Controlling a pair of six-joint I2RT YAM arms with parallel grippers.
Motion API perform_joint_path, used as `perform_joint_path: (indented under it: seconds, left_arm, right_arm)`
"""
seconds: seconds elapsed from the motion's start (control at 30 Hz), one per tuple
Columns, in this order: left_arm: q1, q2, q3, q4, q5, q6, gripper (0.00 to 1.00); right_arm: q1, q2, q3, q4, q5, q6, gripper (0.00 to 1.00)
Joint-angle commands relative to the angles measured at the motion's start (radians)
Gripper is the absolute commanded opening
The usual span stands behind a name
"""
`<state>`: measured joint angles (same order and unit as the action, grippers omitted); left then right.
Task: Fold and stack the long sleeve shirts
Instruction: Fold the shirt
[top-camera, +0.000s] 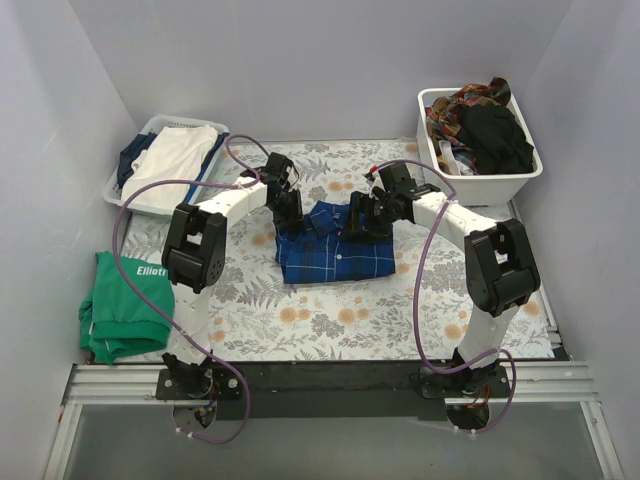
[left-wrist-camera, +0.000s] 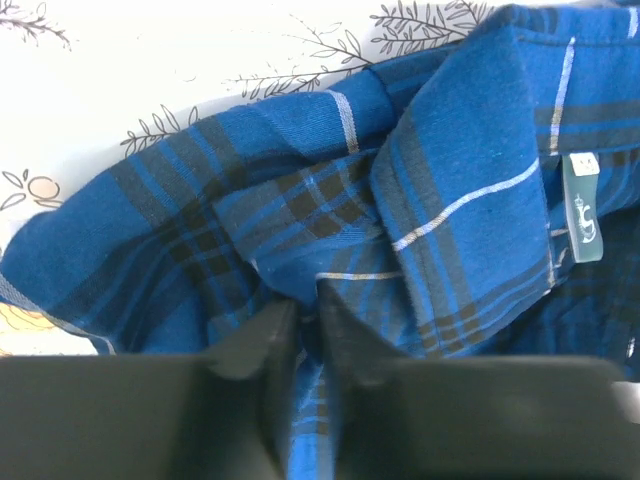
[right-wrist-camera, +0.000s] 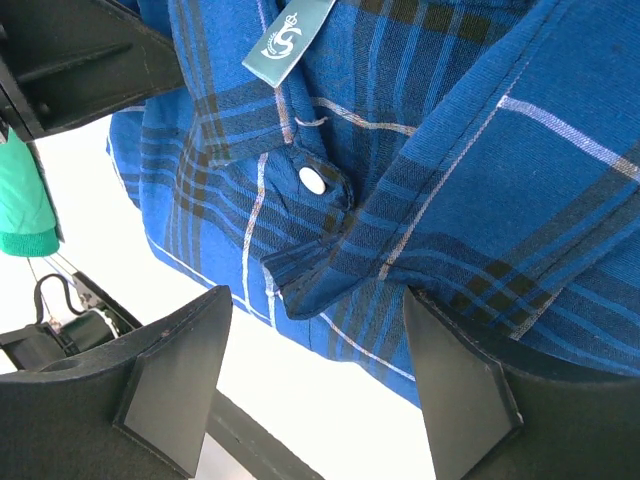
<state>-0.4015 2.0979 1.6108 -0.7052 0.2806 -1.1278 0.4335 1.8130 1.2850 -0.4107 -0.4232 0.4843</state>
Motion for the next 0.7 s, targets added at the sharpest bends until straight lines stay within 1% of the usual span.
perform_joint_path:
  seconds: [0.0, 0.1, 0.2, 0.37, 0.47, 0.6, 0.67]
  left_arm:
    - [-0.002, -0.073, 0.009, -0.005, 0.017, -0.009, 0.00]
    - [-0.002, -0.088, 0.044, -0.017, 0.002, -0.010, 0.00]
    - [-0.003, -0.139, 0.066, -0.013, -0.001, -0.013, 0.00]
    - [-0.002, -0.260, 0.067, 0.015, 0.005, -0.027, 0.00]
    - [-0.002, -0.340, 0.035, 0.035, -0.018, -0.044, 0.00]
    - [-0.002, -0.436, -0.052, 0.041, -0.110, -0.073, 0.00]
    - [-0.002, -0.466, -0.093, 0.033, -0.129, -0.090, 0.00]
  right_arm:
    - [0.005, -0.011, 0.034, 0.030, -0.017, 0.016, 0.77]
    - [0.005, -0.024, 0.022, 0.033, -0.008, 0.017, 0.77]
    - [0.005, -0.038, 0.007, 0.039, 0.004, 0.016, 0.77]
    - [0.004, -0.069, -0.027, 0.065, 0.020, 0.014, 0.77]
    - [0.002, -0.093, -0.044, 0.090, 0.021, 0.013, 0.77]
    - [0.004, -0.104, -0.032, 0.093, 0.015, -0.001, 0.77]
    - [0.002, -0.101, -0.024, 0.093, 0.012, -0.007, 0.77]
